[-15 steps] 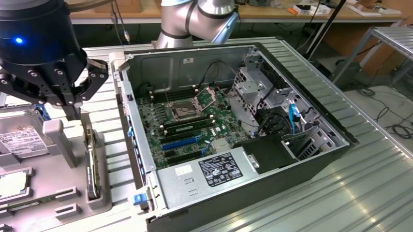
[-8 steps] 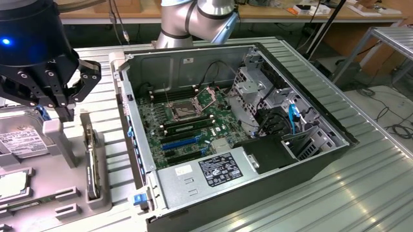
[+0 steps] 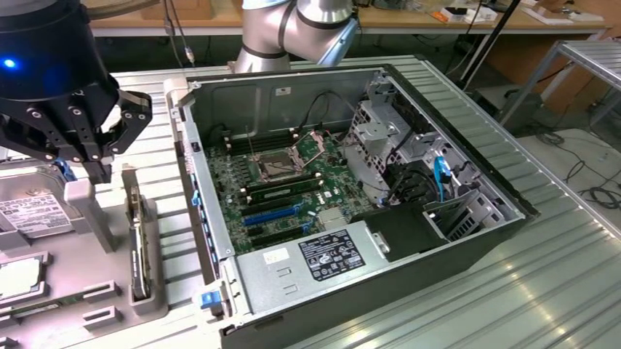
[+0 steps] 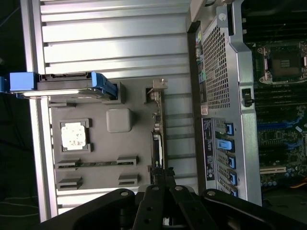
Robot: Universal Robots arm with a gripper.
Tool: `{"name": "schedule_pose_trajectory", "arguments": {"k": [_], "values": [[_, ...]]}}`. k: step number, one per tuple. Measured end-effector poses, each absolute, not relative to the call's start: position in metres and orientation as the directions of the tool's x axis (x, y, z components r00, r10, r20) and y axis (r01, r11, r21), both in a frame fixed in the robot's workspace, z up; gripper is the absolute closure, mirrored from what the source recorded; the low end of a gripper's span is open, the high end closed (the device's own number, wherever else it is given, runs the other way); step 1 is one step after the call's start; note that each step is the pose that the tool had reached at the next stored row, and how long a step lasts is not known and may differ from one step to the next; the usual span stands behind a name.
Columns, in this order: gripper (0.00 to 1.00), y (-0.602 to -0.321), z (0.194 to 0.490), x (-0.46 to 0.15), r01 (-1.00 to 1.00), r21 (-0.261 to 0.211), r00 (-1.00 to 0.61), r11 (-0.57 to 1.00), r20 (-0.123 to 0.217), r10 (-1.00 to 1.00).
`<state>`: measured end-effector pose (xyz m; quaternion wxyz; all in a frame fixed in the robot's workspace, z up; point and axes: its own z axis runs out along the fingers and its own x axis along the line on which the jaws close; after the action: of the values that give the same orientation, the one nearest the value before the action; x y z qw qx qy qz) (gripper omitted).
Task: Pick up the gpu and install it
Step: 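Pick up the gpu and move the gpu toward the slot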
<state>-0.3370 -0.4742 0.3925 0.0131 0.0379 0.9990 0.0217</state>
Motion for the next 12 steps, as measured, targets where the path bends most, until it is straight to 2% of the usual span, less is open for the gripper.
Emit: {"name": "schedule_pose_trajectory", "arguments": {"k": [8,9,10,11,12], "values": [[0.89,-0.4742,0.3916,-0.3370,0.075,0.044,-0.997,0.996,-0.024,0.076],[0.83,-0.4742,0.3916,-0.3370,0.075,0.044,-0.997,0.996,-0.024,0.076],[0.83,-0.4742,0.3916,-0.3370,0.075,0.044,-0.997,0.996,-0.024,0.076],[0.71,-0.4742,0.3916,-0.3370,0.075,0.044,-0.997,0.996,-0.024,0.076],[0.64,-0.4742,0.3916,-0.3370,0.075,0.044,-0.997,0.996,-0.025,0.076]]}}
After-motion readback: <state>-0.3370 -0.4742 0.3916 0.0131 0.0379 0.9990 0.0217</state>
